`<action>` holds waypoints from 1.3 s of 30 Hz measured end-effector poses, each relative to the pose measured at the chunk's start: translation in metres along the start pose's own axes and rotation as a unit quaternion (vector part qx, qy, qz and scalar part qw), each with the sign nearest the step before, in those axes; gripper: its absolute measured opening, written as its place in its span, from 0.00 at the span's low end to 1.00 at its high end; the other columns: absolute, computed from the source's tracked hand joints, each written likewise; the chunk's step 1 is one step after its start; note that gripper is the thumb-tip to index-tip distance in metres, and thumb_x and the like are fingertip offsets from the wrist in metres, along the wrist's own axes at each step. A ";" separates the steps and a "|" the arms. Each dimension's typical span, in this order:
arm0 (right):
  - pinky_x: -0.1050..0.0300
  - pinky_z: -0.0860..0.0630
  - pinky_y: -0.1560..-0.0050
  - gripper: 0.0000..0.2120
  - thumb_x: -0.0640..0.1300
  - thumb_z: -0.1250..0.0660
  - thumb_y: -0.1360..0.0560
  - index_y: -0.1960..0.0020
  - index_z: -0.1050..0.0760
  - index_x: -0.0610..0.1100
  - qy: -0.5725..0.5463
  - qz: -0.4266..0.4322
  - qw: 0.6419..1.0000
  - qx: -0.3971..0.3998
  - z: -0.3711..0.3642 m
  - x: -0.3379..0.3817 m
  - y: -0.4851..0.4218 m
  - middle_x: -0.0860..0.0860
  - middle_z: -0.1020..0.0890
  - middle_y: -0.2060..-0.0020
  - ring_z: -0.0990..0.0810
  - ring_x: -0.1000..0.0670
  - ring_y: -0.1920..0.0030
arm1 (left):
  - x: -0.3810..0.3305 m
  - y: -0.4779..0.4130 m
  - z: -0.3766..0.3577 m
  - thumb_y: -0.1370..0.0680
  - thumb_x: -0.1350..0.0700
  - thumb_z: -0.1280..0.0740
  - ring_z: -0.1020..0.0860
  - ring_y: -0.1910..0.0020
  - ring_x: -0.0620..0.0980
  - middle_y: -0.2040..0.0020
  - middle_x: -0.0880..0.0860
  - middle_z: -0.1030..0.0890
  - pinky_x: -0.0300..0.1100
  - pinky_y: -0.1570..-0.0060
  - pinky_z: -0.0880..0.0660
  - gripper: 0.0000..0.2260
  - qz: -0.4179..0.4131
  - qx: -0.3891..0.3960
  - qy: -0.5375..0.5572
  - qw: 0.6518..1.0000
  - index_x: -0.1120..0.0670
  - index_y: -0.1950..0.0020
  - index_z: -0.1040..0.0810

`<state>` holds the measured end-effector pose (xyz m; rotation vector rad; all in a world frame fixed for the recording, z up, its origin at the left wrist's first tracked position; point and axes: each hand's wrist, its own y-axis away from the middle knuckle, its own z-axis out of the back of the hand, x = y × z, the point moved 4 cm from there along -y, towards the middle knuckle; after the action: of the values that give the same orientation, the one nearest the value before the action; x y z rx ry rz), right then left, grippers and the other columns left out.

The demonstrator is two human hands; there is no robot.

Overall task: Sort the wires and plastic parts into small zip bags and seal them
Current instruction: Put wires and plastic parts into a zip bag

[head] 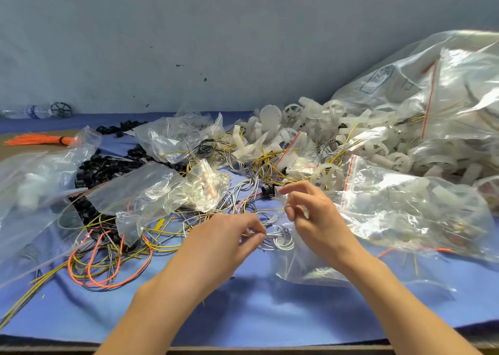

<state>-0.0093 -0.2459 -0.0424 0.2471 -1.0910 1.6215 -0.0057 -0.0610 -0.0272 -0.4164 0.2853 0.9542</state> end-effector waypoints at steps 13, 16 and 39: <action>0.48 0.28 0.46 0.11 0.33 0.42 0.35 0.67 0.31 0.49 -0.040 0.040 0.998 -0.023 -0.006 0.026 -0.003 0.51 0.22 0.47 0.25 0.47 0.44 | -0.028 -0.019 -0.022 0.22 0.57 0.36 0.31 0.74 0.41 0.74 0.48 0.26 0.32 0.71 0.34 0.10 0.001 0.122 0.222 0.967 0.55 0.63 0.21; 0.52 0.29 0.44 0.13 0.34 0.43 0.35 0.67 0.33 0.53 -0.038 0.043 0.998 -0.030 -0.010 0.033 -0.002 0.53 0.23 0.47 0.26 0.49 0.42 | -0.022 -0.028 -0.028 0.26 0.68 0.37 0.21 0.67 0.47 0.69 0.51 0.21 0.38 0.58 0.21 0.10 0.089 0.152 0.386 0.906 0.58 0.62 0.19; 0.67 0.30 0.53 0.18 0.31 0.39 0.26 0.52 0.21 0.54 -0.084 -0.092 0.992 0.001 -0.004 -0.003 -0.005 0.59 0.18 0.52 0.22 0.60 0.54 | 0.016 -0.065 -0.017 0.20 0.69 0.44 0.21 0.67 0.48 0.59 0.57 0.19 0.36 0.67 0.21 0.13 0.196 -0.022 0.455 0.868 0.60 0.48 0.21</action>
<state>-0.0025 -0.2448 -0.0436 0.4793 -1.1575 1.4575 0.0564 -0.0899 -0.0348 -0.8640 1.2504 1.1063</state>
